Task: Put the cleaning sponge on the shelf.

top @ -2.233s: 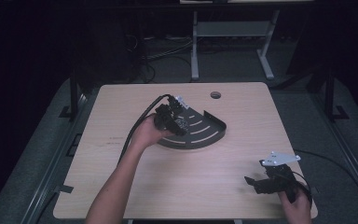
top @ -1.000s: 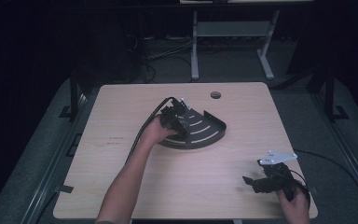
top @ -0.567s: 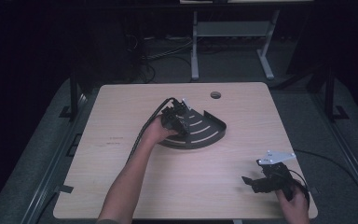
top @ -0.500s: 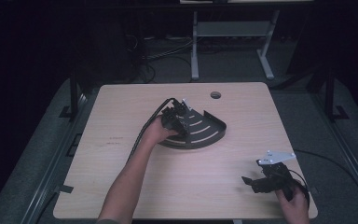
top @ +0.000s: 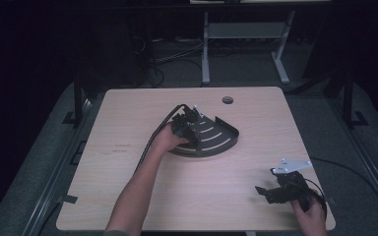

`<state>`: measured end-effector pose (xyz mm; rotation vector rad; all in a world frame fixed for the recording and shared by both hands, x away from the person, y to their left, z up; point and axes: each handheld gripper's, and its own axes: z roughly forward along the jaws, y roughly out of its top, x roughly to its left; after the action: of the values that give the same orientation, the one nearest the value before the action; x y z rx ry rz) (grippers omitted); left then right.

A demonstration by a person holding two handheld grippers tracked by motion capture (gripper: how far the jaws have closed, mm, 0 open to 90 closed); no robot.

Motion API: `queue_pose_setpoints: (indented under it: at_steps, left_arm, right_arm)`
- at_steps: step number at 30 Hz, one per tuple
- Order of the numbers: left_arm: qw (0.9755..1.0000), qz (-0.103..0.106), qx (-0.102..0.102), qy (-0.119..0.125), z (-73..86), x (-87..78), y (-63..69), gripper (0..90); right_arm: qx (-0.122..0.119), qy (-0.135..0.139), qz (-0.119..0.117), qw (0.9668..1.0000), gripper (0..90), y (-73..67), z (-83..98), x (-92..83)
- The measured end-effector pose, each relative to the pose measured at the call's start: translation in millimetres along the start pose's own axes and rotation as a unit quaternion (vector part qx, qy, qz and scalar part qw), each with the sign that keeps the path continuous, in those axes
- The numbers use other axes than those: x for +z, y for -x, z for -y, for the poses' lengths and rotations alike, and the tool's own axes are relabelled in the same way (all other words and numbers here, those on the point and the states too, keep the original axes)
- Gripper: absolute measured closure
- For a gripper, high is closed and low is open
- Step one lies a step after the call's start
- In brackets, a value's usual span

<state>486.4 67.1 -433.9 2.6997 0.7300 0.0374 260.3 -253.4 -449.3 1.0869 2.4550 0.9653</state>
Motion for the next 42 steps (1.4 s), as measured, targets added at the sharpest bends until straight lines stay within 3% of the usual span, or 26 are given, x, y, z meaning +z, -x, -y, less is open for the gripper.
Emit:
queue_pose_setpoints:
  at_steps: [10, 19, 26, 42]
  left_arm:
    - [1.0000, -0.004, -0.006, 0.002, -0.5, -1.2, 0.7, 23.4]
    - [0.9998, -0.010, -0.003, 0.014, 0.2, -13.2, 3.8, 21.5]
    - [0.9996, -0.019, 0.013, 0.016, 2.9, -26.3, 11.3, 20.4]
    - [0.9988, -0.018, 0.011, 0.044, 20.3, -48.9, 17.9, 18.7]
  right_arm:
    - [-0.001, 0.000, 0.000, 1.0000, 14.1, -0.1, 0.0, 0.0]
    - [0.001, -0.002, 0.000, 1.0000, 14.1, 0.5, -0.2, 0.3]
    - [0.006, -0.003, 0.000, 1.0000, 14.1, 1.1, -0.6, 1.2]
    - [-0.003, -0.011, 0.005, 0.9999, 14.1, -0.6, -5.5, 7.6]
